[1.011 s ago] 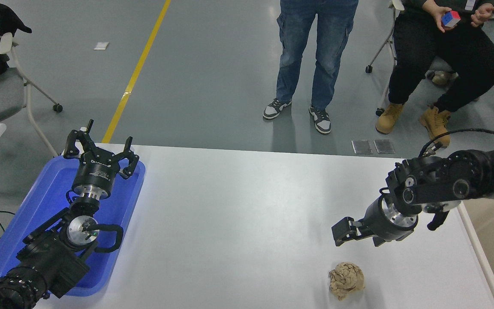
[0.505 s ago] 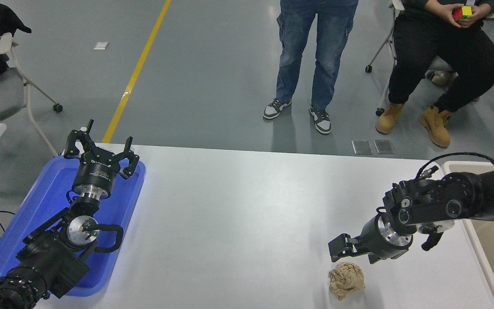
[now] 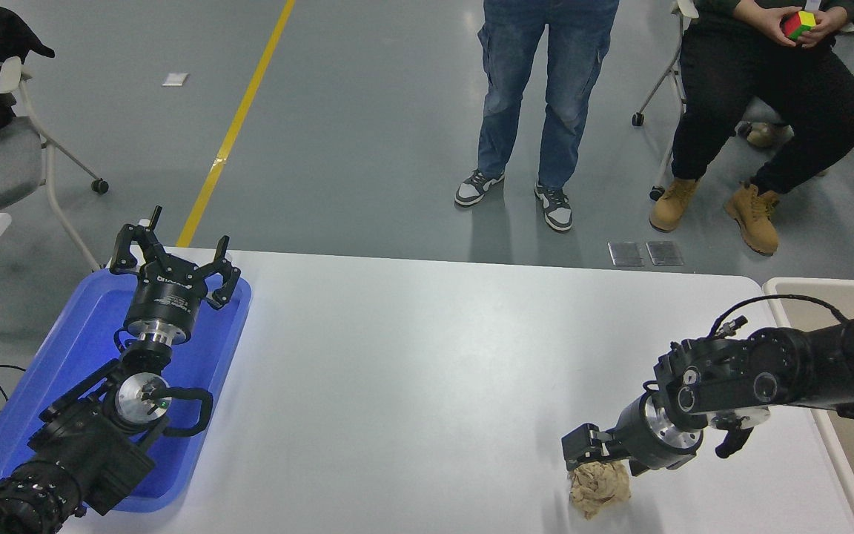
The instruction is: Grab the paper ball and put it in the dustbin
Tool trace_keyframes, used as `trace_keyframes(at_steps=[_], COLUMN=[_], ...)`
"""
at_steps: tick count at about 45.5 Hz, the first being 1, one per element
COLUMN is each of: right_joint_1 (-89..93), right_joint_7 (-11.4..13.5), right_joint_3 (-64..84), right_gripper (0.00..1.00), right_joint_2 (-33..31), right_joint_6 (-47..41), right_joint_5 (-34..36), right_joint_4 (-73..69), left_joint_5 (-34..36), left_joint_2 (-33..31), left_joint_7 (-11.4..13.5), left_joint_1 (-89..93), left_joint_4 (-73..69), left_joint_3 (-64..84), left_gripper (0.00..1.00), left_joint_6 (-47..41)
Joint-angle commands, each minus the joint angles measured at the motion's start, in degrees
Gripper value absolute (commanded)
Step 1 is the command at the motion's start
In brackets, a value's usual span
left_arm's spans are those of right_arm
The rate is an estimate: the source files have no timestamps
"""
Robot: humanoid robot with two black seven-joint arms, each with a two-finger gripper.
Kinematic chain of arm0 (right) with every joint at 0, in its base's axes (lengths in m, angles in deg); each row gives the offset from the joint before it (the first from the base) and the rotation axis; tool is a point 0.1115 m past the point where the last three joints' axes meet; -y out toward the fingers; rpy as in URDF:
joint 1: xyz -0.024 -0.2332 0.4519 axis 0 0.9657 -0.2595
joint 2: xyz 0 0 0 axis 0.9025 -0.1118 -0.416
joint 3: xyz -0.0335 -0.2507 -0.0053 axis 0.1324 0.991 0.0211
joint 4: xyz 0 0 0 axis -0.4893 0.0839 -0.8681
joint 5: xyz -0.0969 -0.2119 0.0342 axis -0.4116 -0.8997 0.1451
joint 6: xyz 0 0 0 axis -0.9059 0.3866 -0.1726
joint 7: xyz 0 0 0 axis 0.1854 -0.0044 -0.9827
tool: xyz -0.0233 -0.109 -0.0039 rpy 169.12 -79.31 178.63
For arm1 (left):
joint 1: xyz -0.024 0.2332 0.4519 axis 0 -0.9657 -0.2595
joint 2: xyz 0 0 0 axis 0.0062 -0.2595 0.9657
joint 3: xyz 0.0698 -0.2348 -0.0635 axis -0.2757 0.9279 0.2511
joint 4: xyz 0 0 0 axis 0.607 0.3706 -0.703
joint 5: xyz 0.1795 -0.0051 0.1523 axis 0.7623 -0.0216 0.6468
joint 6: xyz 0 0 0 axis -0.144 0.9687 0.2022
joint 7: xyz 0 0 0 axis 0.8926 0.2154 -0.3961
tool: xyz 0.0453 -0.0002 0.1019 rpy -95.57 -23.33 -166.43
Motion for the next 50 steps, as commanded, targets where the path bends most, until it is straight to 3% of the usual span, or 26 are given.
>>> trace_keyframes(at_steps=[1,5,7,9,11,18,26,38,50], right_joint_1=[3.4,3.8,3.8,3.6,3.3,2.3,1.1,-4.2,-14.6], right_joint_7=[-0.4,-0.5,-0.4,-0.4,-0.4,-0.4,-0.4,-0.5,-0.5], right_joint_3=[-0.8,-0.8,-0.8,-0.5,-0.2,-0.2,0.1,2.4,4.6], right_gripper=[0.97,0.86,0.72,0.53,0.42,0.33,0.01,0.0,0.0], right_joint_2=[0.7,0.8,1.1,1.2,1.1,1.1,1.1,0.5,-4.3], right_joint_6=[3.3,4.5,4.8,4.8,4.8,4.8,4.7,4.0,1.7], right_joint_5=[-4.8,-7.3,-8.2,-8.6,-8.9,-10.1,-10.3,-10.7,-10.6], right_joint_4=[1.5,1.5,1.4,1.4,1.3,1.1,0.9,-1.3,-6.3], left_joint_5=[0.0,0.0,0.0,0.0,0.0,0.0,0.0,0.0,0.0], left_joint_2=[0.0,0.0,0.0,0.0,0.0,0.0,0.0,0.0,0.0], left_joint_7=[0.0,0.0,0.0,0.0,0.0,0.0,0.0,0.0,0.0], left_joint_1=[0.0,0.0,0.0,0.0,0.0,0.0,0.0,0.0,0.0], left_joint_4=[0.0,0.0,0.0,0.0,0.0,0.0,0.0,0.0,0.0], left_joint_3=[0.0,0.0,0.0,0.0,0.0,0.0,0.0,0.0,0.0], left_gripper=[1.0,1.0,1.0,1.0,1.0,1.0,1.0,1.0,1.0], left_joint_6=[0.0,0.0,0.0,0.0,0.0,0.1,0.0,0.0,0.0])
